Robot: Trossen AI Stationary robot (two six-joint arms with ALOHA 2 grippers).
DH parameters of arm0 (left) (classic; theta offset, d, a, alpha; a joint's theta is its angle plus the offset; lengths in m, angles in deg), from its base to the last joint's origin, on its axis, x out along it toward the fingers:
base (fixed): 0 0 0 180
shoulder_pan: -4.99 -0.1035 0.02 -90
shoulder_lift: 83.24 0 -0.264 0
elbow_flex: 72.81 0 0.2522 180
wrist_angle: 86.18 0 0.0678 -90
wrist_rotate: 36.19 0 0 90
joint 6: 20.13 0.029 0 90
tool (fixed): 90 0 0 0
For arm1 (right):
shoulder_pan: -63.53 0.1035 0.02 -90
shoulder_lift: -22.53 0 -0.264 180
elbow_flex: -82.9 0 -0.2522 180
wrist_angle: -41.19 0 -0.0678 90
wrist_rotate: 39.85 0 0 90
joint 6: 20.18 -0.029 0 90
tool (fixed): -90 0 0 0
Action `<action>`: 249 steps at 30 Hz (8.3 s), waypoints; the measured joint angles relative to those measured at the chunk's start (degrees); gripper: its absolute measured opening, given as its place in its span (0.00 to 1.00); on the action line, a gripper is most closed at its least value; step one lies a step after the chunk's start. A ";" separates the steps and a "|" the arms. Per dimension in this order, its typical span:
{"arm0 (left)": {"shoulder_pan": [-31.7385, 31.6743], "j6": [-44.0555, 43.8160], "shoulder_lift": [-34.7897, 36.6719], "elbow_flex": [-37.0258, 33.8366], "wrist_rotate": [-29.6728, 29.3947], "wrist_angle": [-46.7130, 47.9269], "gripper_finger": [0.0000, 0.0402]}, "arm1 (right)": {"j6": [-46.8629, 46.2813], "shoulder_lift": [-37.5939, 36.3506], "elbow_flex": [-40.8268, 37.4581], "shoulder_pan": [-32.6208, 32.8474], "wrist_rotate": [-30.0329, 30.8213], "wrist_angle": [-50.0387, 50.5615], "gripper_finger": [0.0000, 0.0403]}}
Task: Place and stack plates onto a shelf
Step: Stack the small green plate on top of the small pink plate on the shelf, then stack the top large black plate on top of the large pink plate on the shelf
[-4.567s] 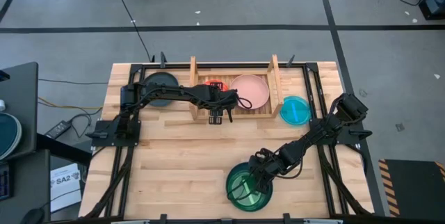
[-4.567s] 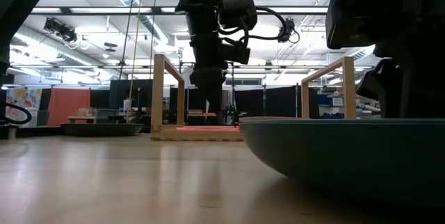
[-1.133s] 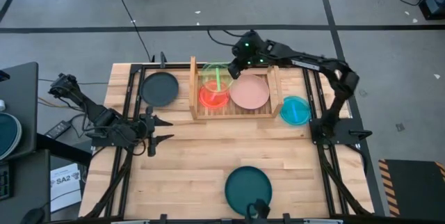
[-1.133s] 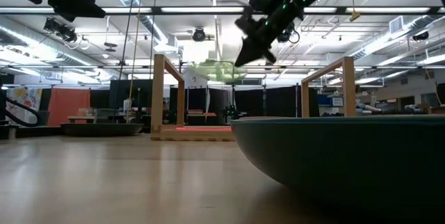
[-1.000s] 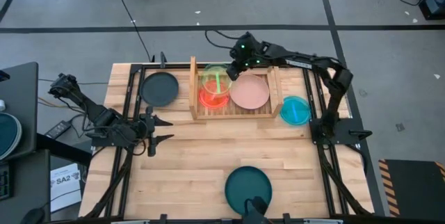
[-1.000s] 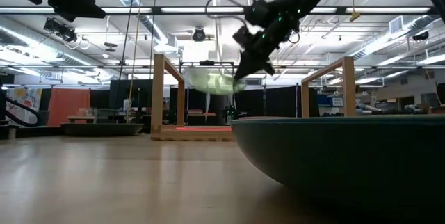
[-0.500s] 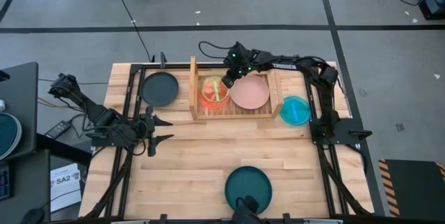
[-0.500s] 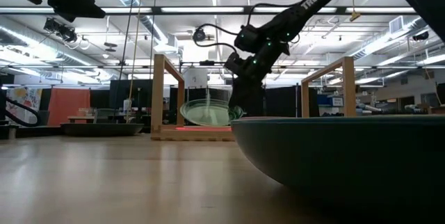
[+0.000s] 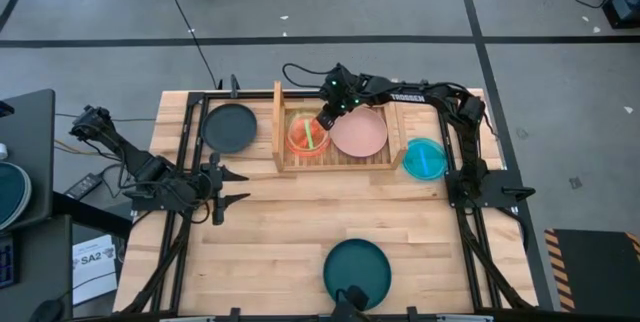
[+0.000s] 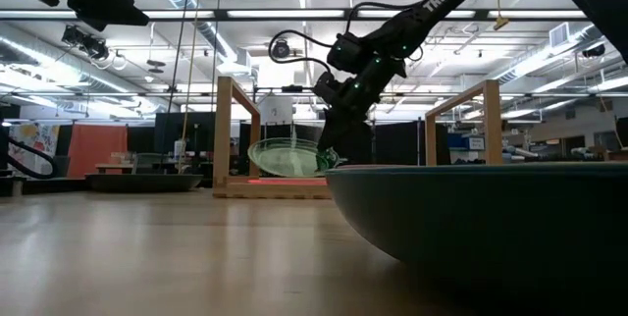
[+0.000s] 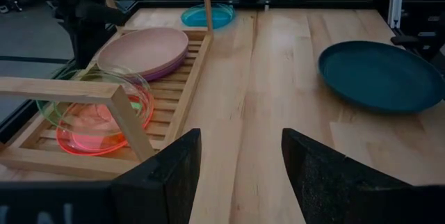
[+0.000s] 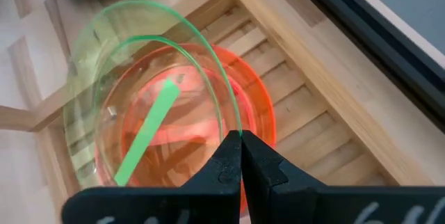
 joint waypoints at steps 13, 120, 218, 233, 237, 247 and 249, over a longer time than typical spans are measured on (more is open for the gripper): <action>0.00 -0.02 0.00 0.02 0.00 0.00 0.51 | -0.02 -0.02 0.00 0.06 0.17 -0.93 0.05; -72.65 18.58 -29.61 18.10 39.04 24.30 0.51 | 21.48 -19.66 -0.02 19.51 -1.53 4.62 0.49; -74.77 13.40 -40.12 18.12 34.10 25.93 0.02 | 22.51 -24.59 -0.02 22.07 2.71 15.55 0.49; -74.48 13.55 -23.19 18.12 41.71 27.26 0.02 | 22.51 -24.59 -0.02 20.43 7.58 14.61 0.49; -74.37 13.57 -18.98 18.12 42.03 27.21 0.02 | 22.53 -24.59 -0.02 19.86 7.58 14.18 0.49; -71.84 18.16 -10.42 18.14 42.03 25.97 0.02 | 22.53 -24.59 -0.02 19.49 7.58 8.82 0.49; -70.45 19.55 -9.37 18.14 42.07 25.07 0.02 | 22.51 -24.59 -0.02 19.49 7.56 7.71 0.49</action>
